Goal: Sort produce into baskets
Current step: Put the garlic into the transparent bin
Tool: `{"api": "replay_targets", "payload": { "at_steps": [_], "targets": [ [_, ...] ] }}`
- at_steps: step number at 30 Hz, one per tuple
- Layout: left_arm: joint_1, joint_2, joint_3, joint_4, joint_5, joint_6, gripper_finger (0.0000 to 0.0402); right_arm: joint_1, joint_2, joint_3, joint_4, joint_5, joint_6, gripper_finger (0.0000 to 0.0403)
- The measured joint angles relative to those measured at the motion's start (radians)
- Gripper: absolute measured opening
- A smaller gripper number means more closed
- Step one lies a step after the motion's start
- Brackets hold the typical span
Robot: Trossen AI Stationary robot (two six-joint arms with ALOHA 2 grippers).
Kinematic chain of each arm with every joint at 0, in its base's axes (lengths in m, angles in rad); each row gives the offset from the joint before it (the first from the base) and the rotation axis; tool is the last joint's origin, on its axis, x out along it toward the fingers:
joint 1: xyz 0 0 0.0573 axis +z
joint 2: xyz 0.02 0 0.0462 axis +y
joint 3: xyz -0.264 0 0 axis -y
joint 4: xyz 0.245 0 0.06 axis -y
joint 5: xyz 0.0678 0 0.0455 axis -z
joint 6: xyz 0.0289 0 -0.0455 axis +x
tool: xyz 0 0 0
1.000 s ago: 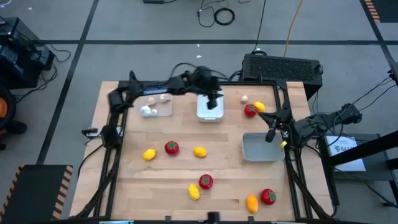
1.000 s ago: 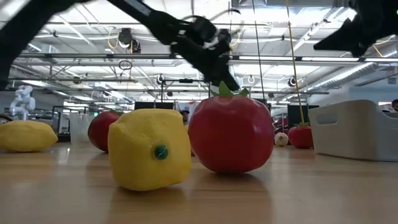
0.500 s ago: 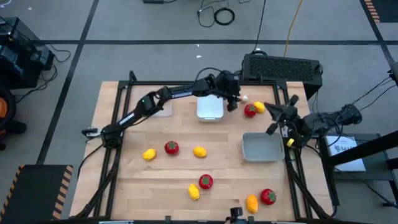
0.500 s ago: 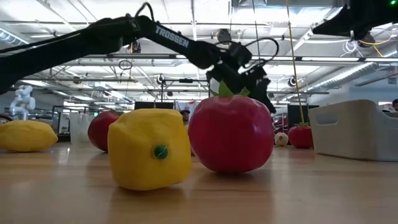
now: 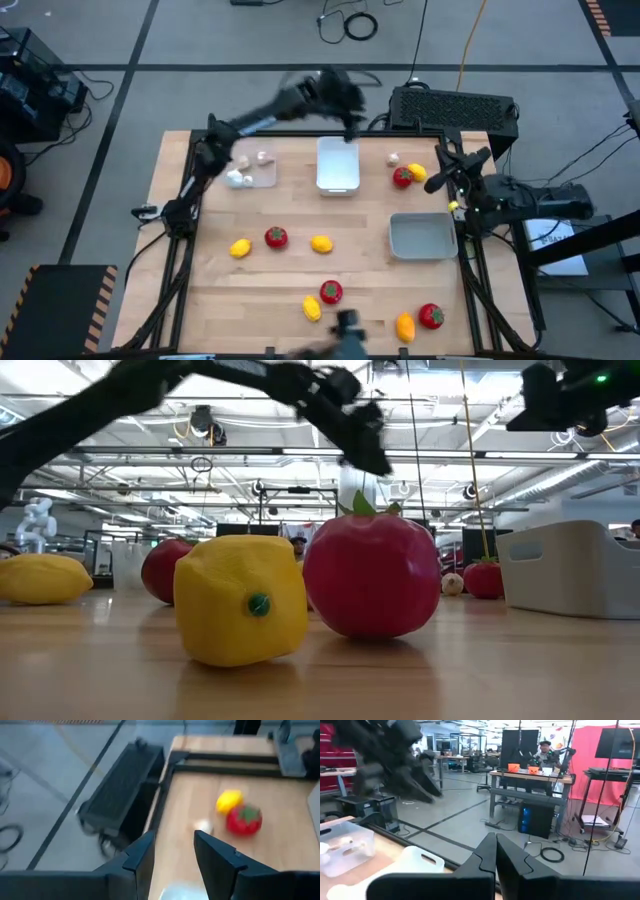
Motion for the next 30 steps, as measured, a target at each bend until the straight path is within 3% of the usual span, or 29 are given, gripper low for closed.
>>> {"api": "replay_targets", "payload": {
  "at_steps": [4, 8, 13, 16, 22, 26, 30],
  "targets": [
    [0.106, -0.103, -0.002, -0.229, 0.042, -0.007, 0.0146, -0.167, 0.116, 0.022, 0.097, -0.182, -0.041, 0.0000],
    [0.202, -0.165, -0.008, -0.418, 0.230, -0.026, 0.0146, -0.376, 0.291, 0.130, 0.028, -0.290, -0.027, 0.0000],
    [0.223, -0.235, -0.143, -0.474, 0.250, -0.009, 0.0139, -0.644, 0.526, 0.305, -0.113, -0.706, 0.030, 0.0000],
    [0.223, -0.336, -0.324, -0.409, 0.248, 0.001, 0.0130, -0.760, 0.664, 0.367, -0.148, -0.858, 0.028, 0.0001],
    [0.252, -0.654, -0.783, -0.174, 0.200, -0.069, 0.0119, -0.900, 0.878, 0.454, -0.149, -0.985, -0.021, 0.0017],
    [0.242, -0.878, -1.069, 0.151, 0.194, -0.128, 0.0118, -0.941, 0.990, 0.534, -0.254, -0.992, -0.007, 0.0044],
    [0.177, -1.037, -1.363, 0.586, 0.194, -0.178, 0.0118, -0.945, 1.086, 0.605, -0.408, -0.993, 0.057, 0.0082]
  ]
}}
